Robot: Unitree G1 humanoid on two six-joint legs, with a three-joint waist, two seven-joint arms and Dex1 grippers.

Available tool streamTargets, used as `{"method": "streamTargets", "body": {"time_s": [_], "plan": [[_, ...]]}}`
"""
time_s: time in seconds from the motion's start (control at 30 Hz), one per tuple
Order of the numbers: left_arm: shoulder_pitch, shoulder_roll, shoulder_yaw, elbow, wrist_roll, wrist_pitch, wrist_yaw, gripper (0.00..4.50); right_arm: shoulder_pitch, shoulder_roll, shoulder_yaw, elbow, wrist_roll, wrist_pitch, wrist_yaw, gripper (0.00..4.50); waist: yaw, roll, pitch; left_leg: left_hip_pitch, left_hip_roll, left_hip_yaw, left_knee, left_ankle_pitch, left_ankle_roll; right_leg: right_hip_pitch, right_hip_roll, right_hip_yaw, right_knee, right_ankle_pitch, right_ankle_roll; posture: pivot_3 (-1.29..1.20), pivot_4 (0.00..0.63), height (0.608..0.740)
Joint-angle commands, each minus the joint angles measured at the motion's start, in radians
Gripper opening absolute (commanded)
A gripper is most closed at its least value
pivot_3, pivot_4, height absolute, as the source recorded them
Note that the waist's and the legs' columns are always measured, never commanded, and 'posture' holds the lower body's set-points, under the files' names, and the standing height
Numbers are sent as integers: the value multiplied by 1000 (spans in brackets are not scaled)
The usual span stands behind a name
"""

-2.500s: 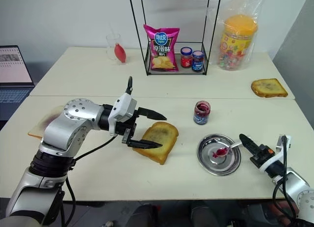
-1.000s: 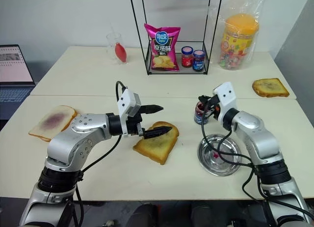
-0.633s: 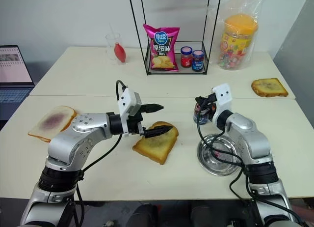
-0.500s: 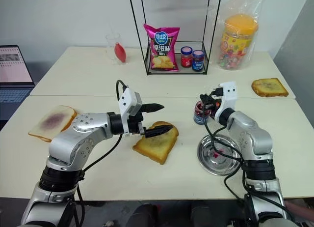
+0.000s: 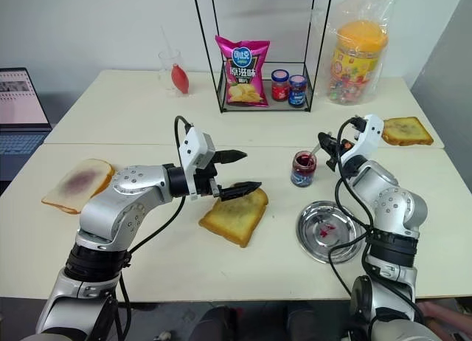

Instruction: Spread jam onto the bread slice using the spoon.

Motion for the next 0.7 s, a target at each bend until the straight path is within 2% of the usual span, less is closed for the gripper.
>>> {"method": "streamTargets", "body": {"time_s": [0.03, 0.4, 0.7], "plan": [[-23, -5, 6, -1, 4, -30, -3, 4500, -26, 7, -54, -57, 72, 24, -49, 29, 0, 0, 0, 0, 0, 0, 0, 0, 0, 0, 0, 0, 0, 0, 0, 0, 150, 740], [-36, -4, 4, 16, 4, -41, -19, 4500, -19, 49, -144, -70, 231, 52, -184, 29, 0, 0, 0, 0, 0, 0, 0, 0, 0, 0, 0, 0, 0, 0, 0, 0, 150, 740], [-44, -3, 6, 28, 6, -44, -35, 4500, -6, 49, -162, -77, 337, 41, -261, 29, -1, 0, 0, 0, 0, 0, -1, 0, 0, 0, 0, 0, 0, 0, 0, 0, 150, 740]]}}
